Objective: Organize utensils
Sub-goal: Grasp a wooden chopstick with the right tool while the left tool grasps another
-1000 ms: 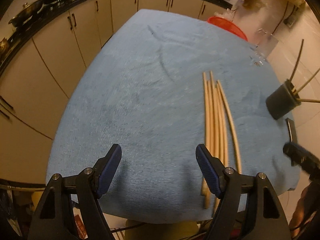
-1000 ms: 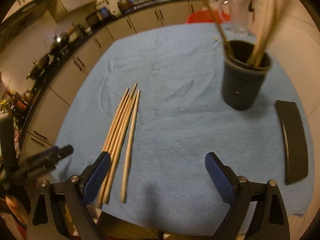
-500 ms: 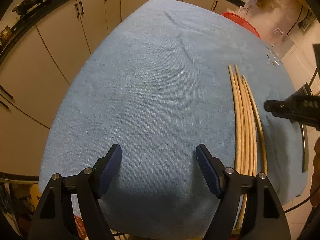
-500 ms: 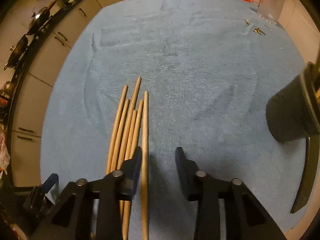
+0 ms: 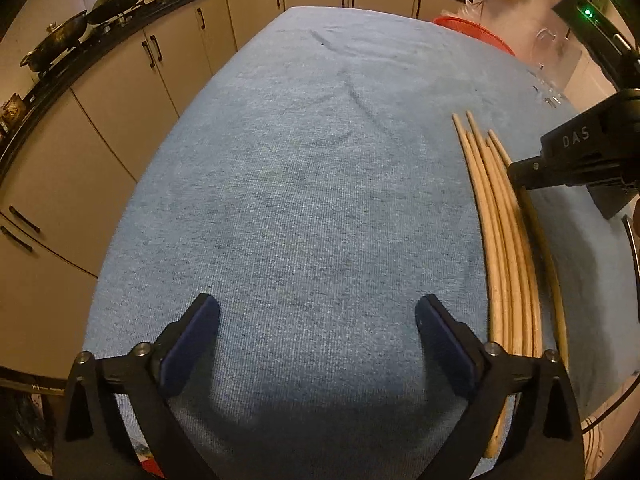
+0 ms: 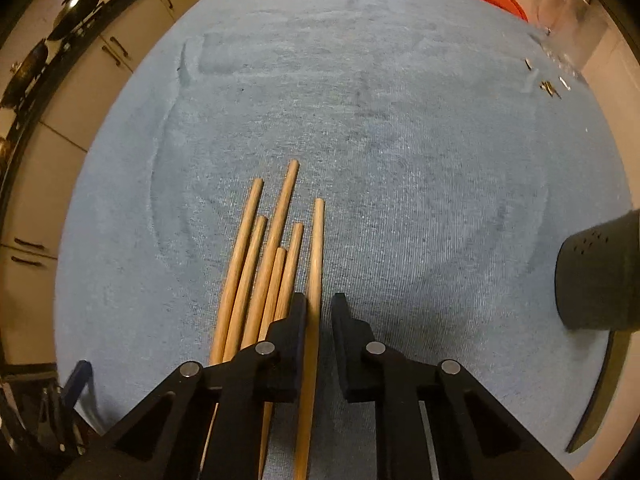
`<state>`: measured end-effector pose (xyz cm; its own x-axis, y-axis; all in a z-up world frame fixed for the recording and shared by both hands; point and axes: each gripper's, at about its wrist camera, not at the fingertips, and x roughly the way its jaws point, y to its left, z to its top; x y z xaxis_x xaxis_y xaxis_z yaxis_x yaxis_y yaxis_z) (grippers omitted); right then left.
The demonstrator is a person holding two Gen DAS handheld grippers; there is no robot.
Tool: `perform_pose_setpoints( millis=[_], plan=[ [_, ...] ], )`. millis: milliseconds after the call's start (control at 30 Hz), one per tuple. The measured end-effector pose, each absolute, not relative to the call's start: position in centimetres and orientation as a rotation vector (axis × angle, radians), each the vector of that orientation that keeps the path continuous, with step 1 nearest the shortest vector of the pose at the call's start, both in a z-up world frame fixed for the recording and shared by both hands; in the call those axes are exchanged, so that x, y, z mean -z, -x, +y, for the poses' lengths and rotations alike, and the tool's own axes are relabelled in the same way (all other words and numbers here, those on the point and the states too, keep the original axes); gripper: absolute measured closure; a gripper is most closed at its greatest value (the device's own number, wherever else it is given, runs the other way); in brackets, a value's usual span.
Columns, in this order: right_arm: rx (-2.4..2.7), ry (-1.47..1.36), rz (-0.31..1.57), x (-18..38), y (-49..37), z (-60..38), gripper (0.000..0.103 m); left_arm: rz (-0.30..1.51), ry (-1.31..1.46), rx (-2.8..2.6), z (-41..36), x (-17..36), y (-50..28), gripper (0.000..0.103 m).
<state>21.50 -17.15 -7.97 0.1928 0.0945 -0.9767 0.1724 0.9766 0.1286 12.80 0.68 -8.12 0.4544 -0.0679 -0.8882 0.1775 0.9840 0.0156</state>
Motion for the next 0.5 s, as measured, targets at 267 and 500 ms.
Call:
perform_pose_setpoints(
  millis=[267, 500],
  plan=[
    [0.043, -0.222, 1.342, 8.0, -20.2, -18.9, 0.096, 1.1, -0.117, 0.153, 0.5, 8.2, -13.2, 0.0],
    [0.002, -0.338, 1.265, 7.3, -17.0, -21.4, 0.096, 1.154, -0.101, 0.192, 0.3, 8.0, -14.4, 0.0]
  ],
)
